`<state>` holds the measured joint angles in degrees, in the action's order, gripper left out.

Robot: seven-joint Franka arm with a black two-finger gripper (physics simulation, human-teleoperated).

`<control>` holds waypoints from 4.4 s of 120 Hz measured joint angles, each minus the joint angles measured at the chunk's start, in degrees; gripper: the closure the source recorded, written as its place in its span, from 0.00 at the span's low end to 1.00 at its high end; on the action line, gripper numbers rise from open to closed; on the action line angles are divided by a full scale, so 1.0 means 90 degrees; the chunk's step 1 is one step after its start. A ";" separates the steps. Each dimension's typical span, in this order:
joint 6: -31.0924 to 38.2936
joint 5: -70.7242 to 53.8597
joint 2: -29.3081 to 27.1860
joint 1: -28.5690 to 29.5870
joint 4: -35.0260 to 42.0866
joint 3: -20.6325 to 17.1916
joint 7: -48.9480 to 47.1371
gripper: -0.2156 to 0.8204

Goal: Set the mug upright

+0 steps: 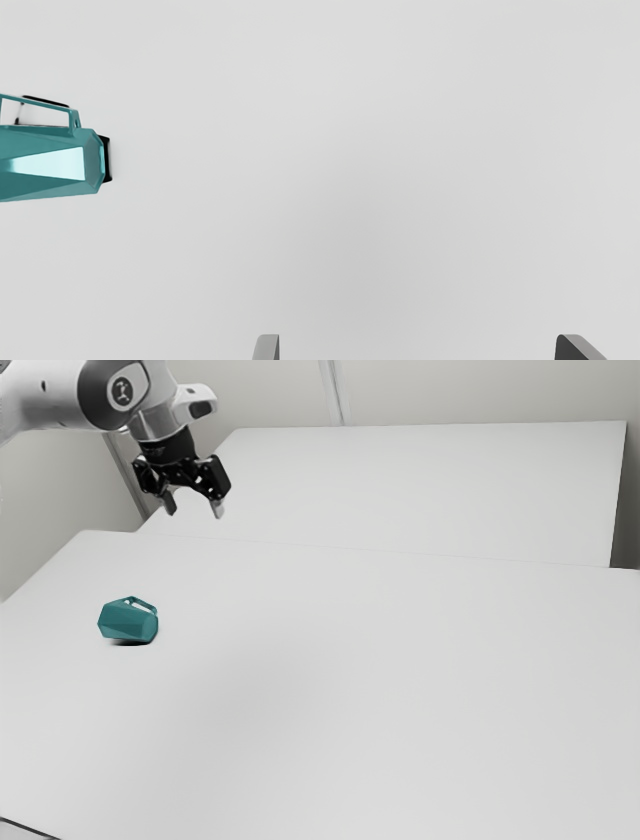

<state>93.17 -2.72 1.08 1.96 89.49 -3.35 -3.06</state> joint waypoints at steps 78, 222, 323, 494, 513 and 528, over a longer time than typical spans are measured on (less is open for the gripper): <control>0.0381 0.0016 -0.0350 -0.0299 0.0838 0.0003 0.0015 0.21; 0.1267 0.3441 0.3280 0.4665 -0.0750 0.0033 0.6271 0.21; 0.0277 0.4674 0.4725 0.5089 -0.1831 0.0049 0.8390 0.21; -0.0753 0.5333 0.4724 0.5100 -0.1733 0.0008 0.8983 0.95; -0.0637 0.5268 0.4406 0.4965 -0.1477 0.0005 0.9014 0.96; -0.0229 0.5064 0.3735 0.4634 -0.0768 0.0001 0.9029 0.96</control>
<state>91.11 42.86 34.70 43.66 82.58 -3.34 78.20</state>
